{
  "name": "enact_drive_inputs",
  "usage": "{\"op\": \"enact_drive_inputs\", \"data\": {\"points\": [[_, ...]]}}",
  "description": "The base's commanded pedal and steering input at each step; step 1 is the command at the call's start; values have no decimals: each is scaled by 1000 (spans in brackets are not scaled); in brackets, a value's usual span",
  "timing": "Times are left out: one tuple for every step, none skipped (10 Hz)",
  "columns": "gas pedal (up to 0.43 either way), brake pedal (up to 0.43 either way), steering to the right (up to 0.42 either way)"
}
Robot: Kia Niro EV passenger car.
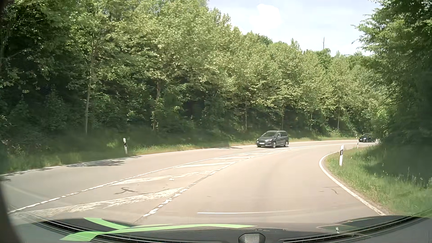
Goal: Follow the waypoints while adhering to traffic rules and regulations
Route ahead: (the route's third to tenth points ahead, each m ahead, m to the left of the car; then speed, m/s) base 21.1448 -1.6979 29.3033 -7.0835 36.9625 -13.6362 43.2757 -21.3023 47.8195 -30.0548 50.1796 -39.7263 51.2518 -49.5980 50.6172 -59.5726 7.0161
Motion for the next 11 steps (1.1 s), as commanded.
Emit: {"op": "enact_drive_inputs", "data": {"points": [[20,0,77],[39,0,76],[67,0,76],[79,0,77],[79,0,77],[79,0,77],[79,0,77],[67,0,77],[67,0,77],[47,0,77],[28,0,77]]}}
